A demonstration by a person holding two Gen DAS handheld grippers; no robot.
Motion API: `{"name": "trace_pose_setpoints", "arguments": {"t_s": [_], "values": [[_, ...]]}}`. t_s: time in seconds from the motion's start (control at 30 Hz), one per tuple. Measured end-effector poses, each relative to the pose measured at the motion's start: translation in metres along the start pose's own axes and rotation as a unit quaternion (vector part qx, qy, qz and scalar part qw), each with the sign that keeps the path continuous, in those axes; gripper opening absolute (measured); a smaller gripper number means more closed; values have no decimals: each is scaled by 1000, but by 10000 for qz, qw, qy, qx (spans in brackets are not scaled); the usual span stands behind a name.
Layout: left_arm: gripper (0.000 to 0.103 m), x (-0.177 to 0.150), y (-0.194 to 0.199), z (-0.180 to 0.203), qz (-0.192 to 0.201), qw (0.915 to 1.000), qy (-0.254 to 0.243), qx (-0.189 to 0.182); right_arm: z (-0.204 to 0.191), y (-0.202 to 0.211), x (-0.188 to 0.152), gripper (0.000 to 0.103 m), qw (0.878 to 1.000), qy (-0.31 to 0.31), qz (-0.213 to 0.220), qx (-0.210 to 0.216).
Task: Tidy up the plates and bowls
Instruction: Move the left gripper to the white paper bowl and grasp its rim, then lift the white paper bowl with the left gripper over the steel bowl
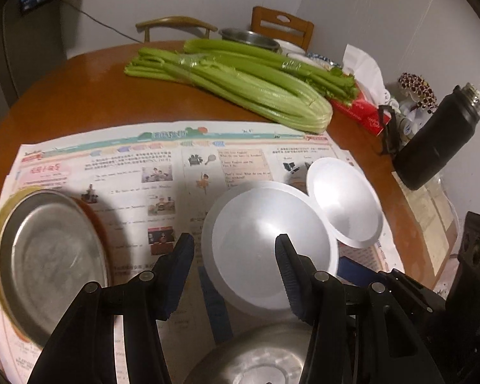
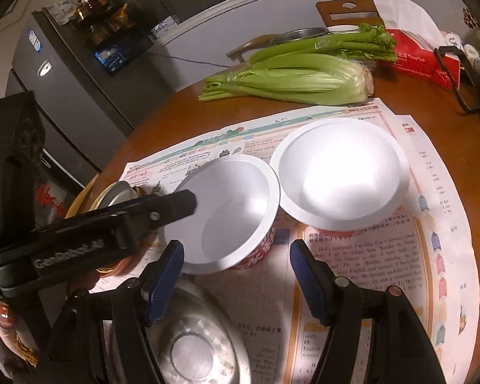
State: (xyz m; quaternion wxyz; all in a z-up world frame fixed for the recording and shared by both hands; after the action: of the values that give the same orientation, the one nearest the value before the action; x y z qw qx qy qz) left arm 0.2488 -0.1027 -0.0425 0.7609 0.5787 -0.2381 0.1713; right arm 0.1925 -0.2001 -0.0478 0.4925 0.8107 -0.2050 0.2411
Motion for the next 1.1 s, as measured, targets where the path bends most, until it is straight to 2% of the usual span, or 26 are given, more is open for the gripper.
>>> {"name": "trace_pose_setpoints", "arguments": {"t_s": [0.3, 0.4, 0.6, 1.1], "values": [[54, -7, -26, -1, -323, 9988, 134, -337, -6, -19, 0, 69, 9997, 109, -224, 81], [48, -7, -28, 1, -412, 9976, 236, -502, -10, -20, 1, 68, 9995, 209, -222, 35], [46, -2, -20, 1, -296, 9976, 296, -556, -20, -14, 6, 68, 9988, 468, -85, -111], [46, 3, 29, 7, 168, 9977, 205, -630, -45, 20, 16, 68, 9974, 683, 229, -2]]}}
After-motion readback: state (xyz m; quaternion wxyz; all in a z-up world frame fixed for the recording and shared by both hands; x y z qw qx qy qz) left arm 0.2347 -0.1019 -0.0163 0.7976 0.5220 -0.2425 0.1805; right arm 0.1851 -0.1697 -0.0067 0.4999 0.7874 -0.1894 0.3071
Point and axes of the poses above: each gripper's, at about its wrist camera, not at the fingertips, and y roughly against the way its jaws point, z to its right, x to its top, the point moved 7 cm from there along -y, roughly the way its jaws point, and after that the axes turned 3 degrees about z, right-handed, at the moved point
